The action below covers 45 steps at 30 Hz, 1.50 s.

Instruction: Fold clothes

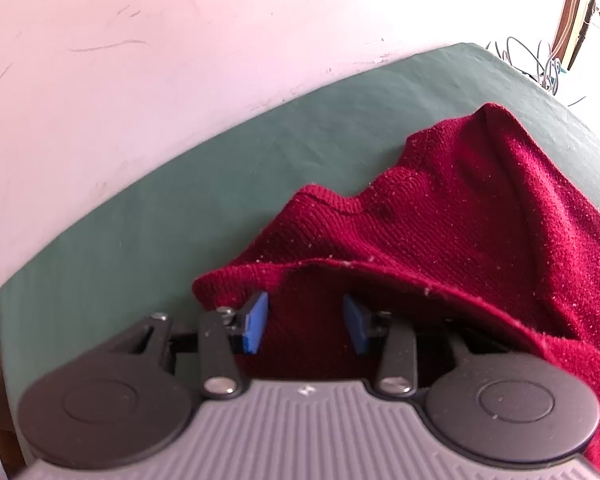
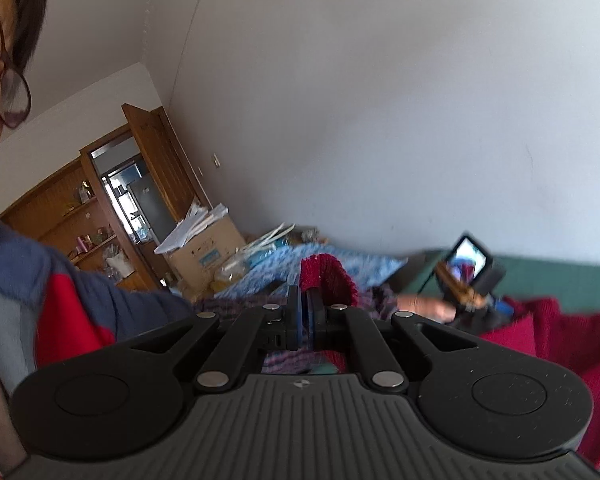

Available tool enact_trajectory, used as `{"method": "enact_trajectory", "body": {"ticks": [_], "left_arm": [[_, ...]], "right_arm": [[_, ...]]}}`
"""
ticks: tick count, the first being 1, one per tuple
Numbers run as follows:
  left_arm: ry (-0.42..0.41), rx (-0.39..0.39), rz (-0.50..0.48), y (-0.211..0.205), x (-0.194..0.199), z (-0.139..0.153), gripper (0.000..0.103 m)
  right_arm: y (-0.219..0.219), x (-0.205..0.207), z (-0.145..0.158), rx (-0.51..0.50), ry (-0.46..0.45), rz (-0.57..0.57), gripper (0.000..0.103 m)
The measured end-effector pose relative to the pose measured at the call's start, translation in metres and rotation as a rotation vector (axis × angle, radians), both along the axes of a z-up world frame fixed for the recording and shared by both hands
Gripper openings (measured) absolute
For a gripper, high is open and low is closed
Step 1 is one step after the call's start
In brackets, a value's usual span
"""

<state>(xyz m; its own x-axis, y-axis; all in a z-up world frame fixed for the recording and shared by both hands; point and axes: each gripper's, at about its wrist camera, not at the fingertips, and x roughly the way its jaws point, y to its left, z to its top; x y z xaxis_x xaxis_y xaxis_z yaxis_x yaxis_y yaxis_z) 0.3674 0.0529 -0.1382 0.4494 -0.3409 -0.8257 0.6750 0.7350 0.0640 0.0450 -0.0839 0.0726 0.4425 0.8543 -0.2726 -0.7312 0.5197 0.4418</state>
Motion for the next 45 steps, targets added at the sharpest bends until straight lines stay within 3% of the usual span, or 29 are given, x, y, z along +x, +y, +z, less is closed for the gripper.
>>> {"method": "enact_trajectory", "body": {"ticks": [12, 22, 31, 36, 40, 45], "left_arm": [[0.005, -0.008, 0.024, 0.001, 0.001, -0.001, 0.045], [-0.010, -0.010, -0.023, 0.010, -0.012, 0.007, 0.046], [-0.041, 0.031, -0.002, 0.020, -0.016, 0.016, 0.048], [-0.025, -0.010, 0.017, 0.032, -0.021, 0.018, 0.058], [0.023, -0.066, 0.050, 0.041, -0.024, 0.011, 0.059], [0.015, -0.051, 0.115, 0.034, -0.022, -0.002, 0.071]], "right_arm": [[0.004, -0.034, -0.033, -0.052, 0.104, 0.039, 0.003], [0.012, -0.054, -0.067, -0.134, 0.222, 0.102, 0.003], [0.004, -0.057, -0.099, -0.161, 0.275, 0.099, 0.004], [-0.005, -0.062, -0.114, -0.172, 0.285, 0.097, 0.004], [-0.014, -0.063, -0.125, -0.168, 0.300, 0.089, 0.004], [-0.024, -0.065, -0.130, -0.160, 0.315, 0.084, 0.004]]}}
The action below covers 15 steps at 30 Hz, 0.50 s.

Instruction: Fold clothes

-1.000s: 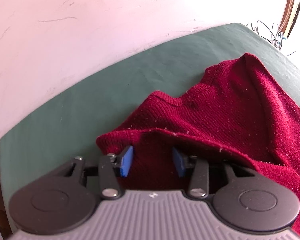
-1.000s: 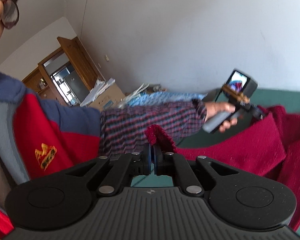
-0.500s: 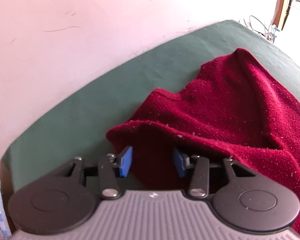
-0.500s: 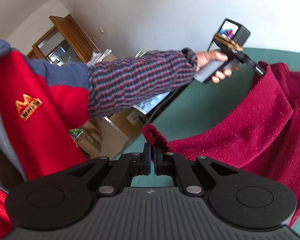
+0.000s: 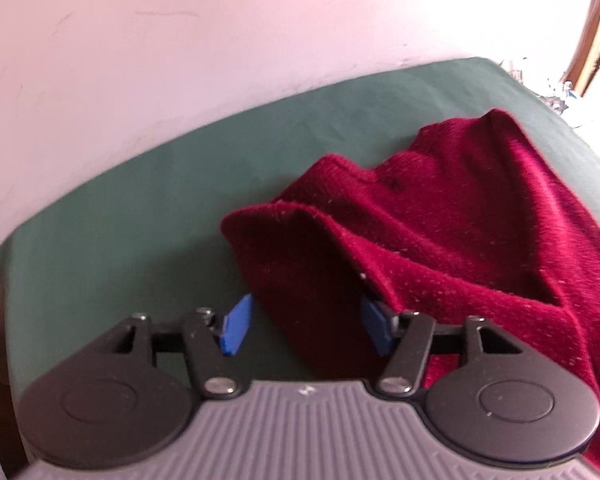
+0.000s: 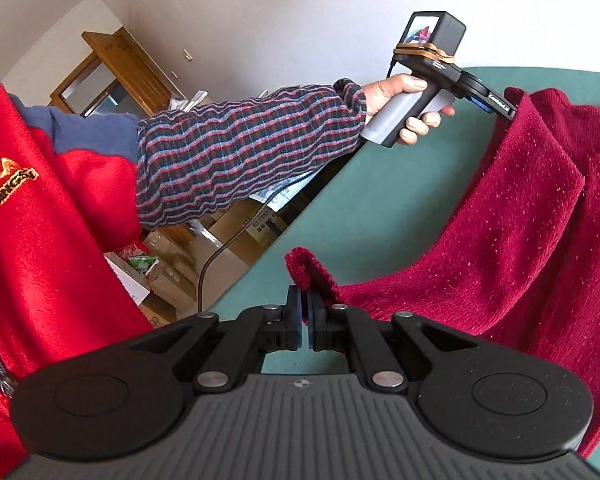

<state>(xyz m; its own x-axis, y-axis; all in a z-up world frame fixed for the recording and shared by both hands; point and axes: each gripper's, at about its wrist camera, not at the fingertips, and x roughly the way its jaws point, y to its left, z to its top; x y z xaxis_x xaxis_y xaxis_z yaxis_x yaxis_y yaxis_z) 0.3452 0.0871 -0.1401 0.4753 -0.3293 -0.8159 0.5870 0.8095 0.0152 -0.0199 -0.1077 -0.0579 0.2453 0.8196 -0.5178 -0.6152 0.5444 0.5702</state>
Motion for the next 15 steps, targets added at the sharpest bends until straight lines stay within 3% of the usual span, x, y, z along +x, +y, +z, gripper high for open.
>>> {"method": "enact_trajectory", "body": {"ticks": [4, 6, 9, 11, 13, 15], "left_arm": [[-0.020, 0.005, 0.044, -0.007, 0.005, -0.003, 0.076], [-0.043, 0.020, 0.034, -0.013, 0.003, -0.002, 0.068], [-0.062, 0.035, 0.021, -0.020, 0.000, 0.000, 0.046], [-0.082, 0.033, 0.019, -0.021, -0.002, 0.005, 0.018], [-0.100, 0.017, 0.030, -0.018, -0.002, 0.011, 0.006], [-0.098, -0.010, 0.047, -0.012, -0.001, 0.016, 0.005]], "right_arm": [[-0.007, -0.003, 0.000, 0.003, 0.008, 0.003, 0.004], [-0.012, -0.005, 0.000, 0.003, 0.012, 0.005, 0.004], [-0.019, -0.006, 0.001, -0.003, 0.009, 0.006, 0.003], [-0.025, -0.004, 0.003, 0.001, 0.007, 0.004, 0.003], [-0.032, -0.003, 0.006, 0.007, 0.001, -0.004, 0.003], [-0.038, -0.003, 0.009, 0.014, -0.003, -0.013, 0.003]]}}
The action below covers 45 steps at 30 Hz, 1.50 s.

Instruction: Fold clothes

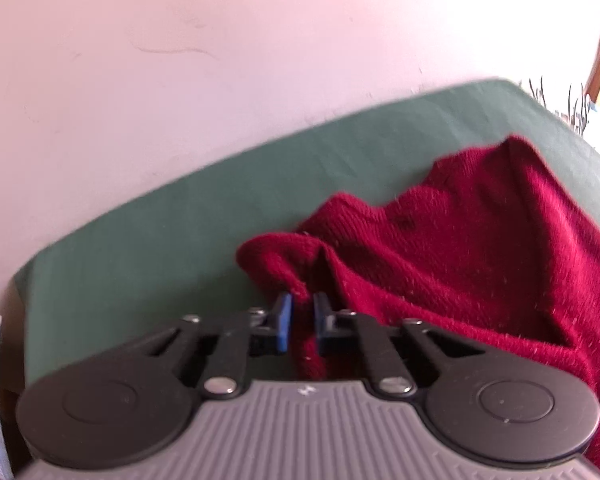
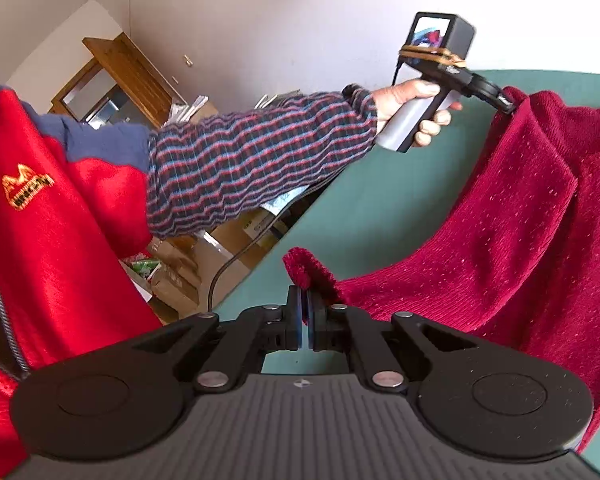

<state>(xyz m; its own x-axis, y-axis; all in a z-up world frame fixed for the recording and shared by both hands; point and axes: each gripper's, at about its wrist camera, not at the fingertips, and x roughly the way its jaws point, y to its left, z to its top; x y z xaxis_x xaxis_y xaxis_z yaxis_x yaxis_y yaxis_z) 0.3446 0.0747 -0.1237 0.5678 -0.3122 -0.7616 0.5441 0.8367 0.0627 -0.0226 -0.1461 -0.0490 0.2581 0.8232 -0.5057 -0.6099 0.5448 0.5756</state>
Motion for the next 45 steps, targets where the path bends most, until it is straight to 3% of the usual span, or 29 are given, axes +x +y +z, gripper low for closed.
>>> {"method": "enact_trajectory", "body": {"ticks": [4, 7, 8, 11, 13, 15, 18, 20, 21, 25, 30, 37, 40, 41, 45], "left_arm": [[0.018, -0.004, 0.016, 0.006, 0.001, -0.001, 0.004], [0.060, -0.030, 0.029, 0.010, 0.004, -0.008, 0.012], [0.066, -0.049, 0.029, 0.010, 0.004, -0.007, 0.017], [0.089, -0.100, 0.023, 0.011, 0.004, -0.006, 0.052], [0.109, -0.116, 0.025, 0.011, 0.006, -0.005, 0.063], [0.135, -0.134, 0.037, 0.013, 0.012, -0.004, 0.064], [0.104, -0.154, 0.061, 0.020, 0.019, 0.008, 0.067], [0.115, -0.158, 0.066, 0.027, 0.025, 0.016, 0.089], [0.123, -0.159, 0.069, 0.031, 0.028, 0.020, 0.090], [0.106, -0.152, 0.042, 0.036, 0.021, 0.030, 0.071], [0.089, -0.110, -0.014, 0.020, 0.004, 0.018, 0.082], [0.101, -0.018, -0.045, -0.006, -0.002, -0.007, 0.082], [0.104, -0.016, -0.026, -0.008, 0.002, -0.010, 0.066], [0.112, -0.023, -0.020, -0.008, 0.003, -0.010, 0.051], [0.111, -0.035, -0.004, -0.005, 0.007, -0.005, 0.017]], "right_arm": [[-0.010, 0.000, 0.002, 0.015, 0.003, -0.023, 0.003], [-0.010, 0.000, 0.001, 0.011, 0.008, -0.026, 0.003], [-0.010, 0.000, 0.000, 0.010, 0.010, -0.027, 0.003], [-0.009, -0.001, -0.001, 0.003, 0.013, -0.027, 0.003], [-0.006, -0.001, -0.001, 0.004, 0.014, -0.027, 0.003], [-0.007, -0.001, -0.002, 0.011, 0.013, -0.026, 0.003], [-0.005, -0.002, -0.004, 0.012, 0.012, -0.032, 0.003], [-0.006, -0.004, -0.006, 0.014, 0.013, -0.035, 0.003], [-0.007, -0.004, -0.007, 0.016, 0.014, -0.037, 0.004], [-0.003, -0.005, -0.007, 0.024, 0.016, -0.033, 0.004], [0.001, -0.003, -0.005, 0.018, 0.019, -0.022, 0.004], [-0.004, -0.003, -0.005, 0.022, 0.015, -0.035, 0.004], [-0.005, -0.004, -0.007, 0.022, 0.017, -0.045, 0.004], [-0.005, -0.005, -0.007, 0.023, 0.017, -0.051, 0.003], [-0.007, -0.003, -0.008, 0.021, 0.016, -0.076, 0.003]]}}
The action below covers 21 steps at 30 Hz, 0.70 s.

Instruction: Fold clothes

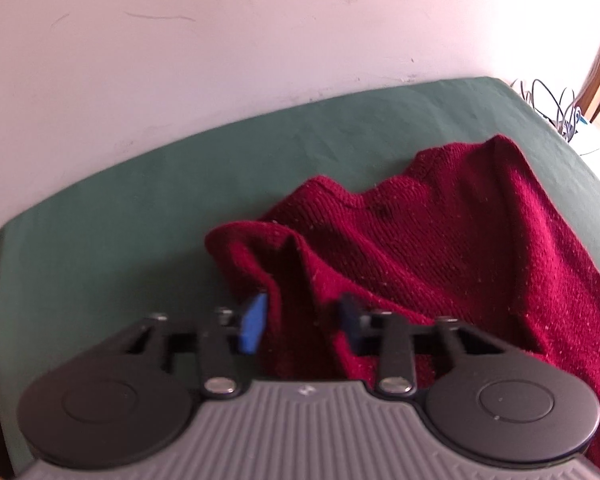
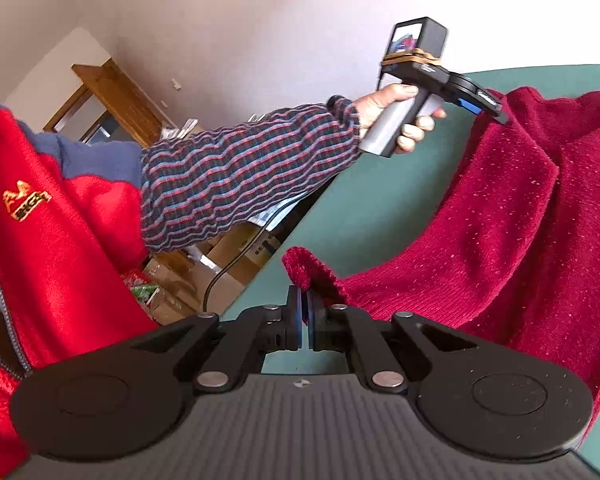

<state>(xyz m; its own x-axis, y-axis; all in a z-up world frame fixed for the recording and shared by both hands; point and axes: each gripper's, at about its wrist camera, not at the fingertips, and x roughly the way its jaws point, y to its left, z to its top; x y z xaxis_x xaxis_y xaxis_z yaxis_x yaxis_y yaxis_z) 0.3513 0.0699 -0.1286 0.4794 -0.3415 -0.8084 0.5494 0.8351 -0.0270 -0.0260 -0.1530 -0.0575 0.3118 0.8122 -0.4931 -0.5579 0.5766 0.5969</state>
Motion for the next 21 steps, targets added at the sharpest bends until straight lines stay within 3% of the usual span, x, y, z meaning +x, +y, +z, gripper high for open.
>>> {"method": "enact_trajectory", "body": {"ticks": [2, 7, 11, 14, 17, 18, 20, 21], "left_arm": [[0.002, -0.015, 0.009, 0.004, 0.001, 0.008, 0.000], [-0.014, -0.084, 0.019, 0.014, -0.001, 0.035, 0.000], [-0.010, -0.063, 0.016, 0.016, -0.001, 0.037, 0.000], [0.056, -0.078, 0.009, 0.019, 0.000, 0.025, 0.008], [0.065, -0.036, -0.012, 0.010, -0.006, 0.010, 0.010], [0.073, -0.021, -0.024, 0.007, -0.007, 0.004, 0.014], [0.065, 0.003, -0.031, 0.000, -0.009, -0.004, 0.035], [0.054, -0.004, -0.030, -0.001, -0.010, -0.005, 0.037]], "right_arm": [[0.000, 0.001, 0.000, -0.007, -0.005, -0.011, 0.003], [-0.005, 0.003, 0.010, 0.006, -0.044, -0.029, 0.003], [-0.011, 0.003, 0.018, 0.023, -0.063, -0.040, 0.003], [-0.011, 0.004, 0.016, 0.011, -0.066, -0.049, 0.003], [-0.009, 0.006, 0.011, 0.016, -0.049, -0.055, 0.003], [-0.007, 0.007, 0.010, 0.015, -0.045, -0.053, 0.003], [-0.004, 0.007, 0.010, 0.014, -0.042, -0.047, 0.003], [-0.004, 0.007, 0.010, 0.016, -0.042, -0.045, 0.003]]}}
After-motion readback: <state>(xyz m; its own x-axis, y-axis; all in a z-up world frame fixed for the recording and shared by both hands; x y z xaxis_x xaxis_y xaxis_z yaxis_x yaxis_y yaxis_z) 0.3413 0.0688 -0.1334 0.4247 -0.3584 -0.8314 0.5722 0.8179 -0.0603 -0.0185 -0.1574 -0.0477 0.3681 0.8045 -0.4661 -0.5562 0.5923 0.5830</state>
